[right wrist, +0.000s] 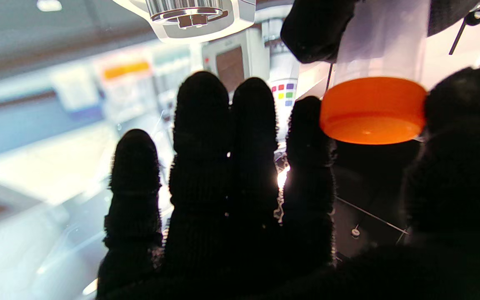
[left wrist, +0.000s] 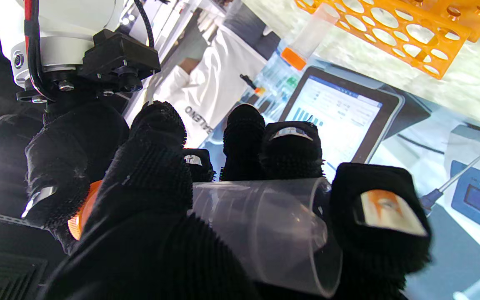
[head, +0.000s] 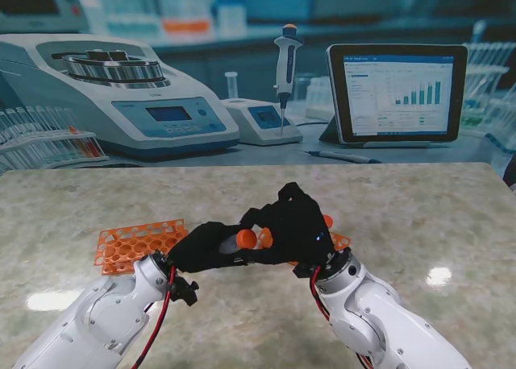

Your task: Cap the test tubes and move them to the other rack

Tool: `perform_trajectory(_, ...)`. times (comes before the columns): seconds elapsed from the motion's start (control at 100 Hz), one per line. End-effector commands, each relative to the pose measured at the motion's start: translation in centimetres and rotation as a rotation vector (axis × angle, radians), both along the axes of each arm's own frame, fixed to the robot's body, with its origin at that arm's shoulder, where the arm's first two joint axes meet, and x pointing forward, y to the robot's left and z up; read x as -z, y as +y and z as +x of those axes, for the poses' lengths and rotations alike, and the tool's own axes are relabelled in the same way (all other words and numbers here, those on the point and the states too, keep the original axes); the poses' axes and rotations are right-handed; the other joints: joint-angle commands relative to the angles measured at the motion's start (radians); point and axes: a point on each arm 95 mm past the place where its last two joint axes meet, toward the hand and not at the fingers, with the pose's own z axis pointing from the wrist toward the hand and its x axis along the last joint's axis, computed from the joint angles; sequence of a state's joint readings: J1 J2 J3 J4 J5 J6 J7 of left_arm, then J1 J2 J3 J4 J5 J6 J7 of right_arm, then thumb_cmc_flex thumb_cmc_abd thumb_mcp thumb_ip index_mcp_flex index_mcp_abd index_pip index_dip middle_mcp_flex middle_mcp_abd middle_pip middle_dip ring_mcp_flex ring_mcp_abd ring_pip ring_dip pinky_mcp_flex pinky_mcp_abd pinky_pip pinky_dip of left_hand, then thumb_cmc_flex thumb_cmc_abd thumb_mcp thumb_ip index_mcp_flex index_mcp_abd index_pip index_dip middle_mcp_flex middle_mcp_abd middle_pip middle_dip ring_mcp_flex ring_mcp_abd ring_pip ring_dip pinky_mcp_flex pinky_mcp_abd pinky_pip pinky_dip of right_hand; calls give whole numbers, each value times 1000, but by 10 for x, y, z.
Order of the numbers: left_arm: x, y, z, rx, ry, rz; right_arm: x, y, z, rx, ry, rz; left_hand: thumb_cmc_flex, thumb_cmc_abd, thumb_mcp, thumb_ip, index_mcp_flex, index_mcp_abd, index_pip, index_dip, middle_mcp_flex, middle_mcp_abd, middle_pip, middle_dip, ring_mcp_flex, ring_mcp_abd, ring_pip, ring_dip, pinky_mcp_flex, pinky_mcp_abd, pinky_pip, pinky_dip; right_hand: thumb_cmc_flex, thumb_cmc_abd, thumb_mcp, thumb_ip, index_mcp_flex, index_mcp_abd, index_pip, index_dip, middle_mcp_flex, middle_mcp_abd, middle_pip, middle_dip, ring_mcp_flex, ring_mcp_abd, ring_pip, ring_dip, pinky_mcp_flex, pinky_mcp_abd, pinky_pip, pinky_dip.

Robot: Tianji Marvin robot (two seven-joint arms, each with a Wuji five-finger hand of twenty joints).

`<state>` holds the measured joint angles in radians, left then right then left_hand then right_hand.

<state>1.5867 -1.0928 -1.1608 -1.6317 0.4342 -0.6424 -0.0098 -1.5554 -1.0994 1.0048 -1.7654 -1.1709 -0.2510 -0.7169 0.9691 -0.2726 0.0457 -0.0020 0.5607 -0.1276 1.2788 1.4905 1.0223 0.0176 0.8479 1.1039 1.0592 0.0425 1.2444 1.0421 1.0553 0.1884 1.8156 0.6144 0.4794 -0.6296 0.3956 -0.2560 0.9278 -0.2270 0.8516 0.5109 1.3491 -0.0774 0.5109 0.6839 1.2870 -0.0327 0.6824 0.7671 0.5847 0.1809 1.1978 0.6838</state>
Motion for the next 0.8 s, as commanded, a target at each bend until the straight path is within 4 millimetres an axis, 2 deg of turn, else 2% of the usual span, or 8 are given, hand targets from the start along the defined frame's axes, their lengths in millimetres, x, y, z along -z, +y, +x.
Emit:
perform_trajectory(0.0, -3, -6, -4, 21, -7, -6, 4, 1, 1, 17, 16, -3, 38, 47, 12, -9, 23, -65, 50, 52, -5, -34, 0, -5, 24, -38, 22, 17, 29, -110, 155, 13, 113, 53, 160, 26, 101, -191, 109, 14, 34, -24, 19, 0, 28, -28, 40, 15, 2, -28, 32, 24)
perform_trajectory(0.6, -3, -7, -3, 22, -6, -8, 3, 4, 6, 68, 18, 29, 37, 47, 12, -9, 23, -65, 50, 51, -4, -33, 0, -5, 24, -38, 22, 17, 29, -110, 156, 13, -14, 77, 187, 47, 241, -179, 58, 155, 84, -21, 121, 42, 32, -26, 210, 17, 24, -31, 84, 43)
perform_trajectory(0.7, -3, -7, -4, 22, -7, -9, 3, 5, 7, 76, 22, 33, 36, 48, 12, -9, 23, -66, 50, 51, -4, -33, 0, -5, 24, -38, 22, 17, 29, -110, 156, 13, -46, 86, 204, 57, 267, -176, 52, 178, 94, -20, 132, 42, 31, -25, 233, 13, 29, -31, 90, 43)
perform_trajectory(0.79, -3, -7, -4, 22, -8, -9, 2, 6, 8, 80, 28, 43, 37, 47, 12, -9, 23, -66, 50, 51, -4, -33, 0, -5, 24, -38, 22, 17, 29, -110, 156, 13, -121, 90, 268, 97, 306, -173, 43, 248, 94, -30, 166, 35, 29, -24, 266, 2, 35, -32, 98, 40)
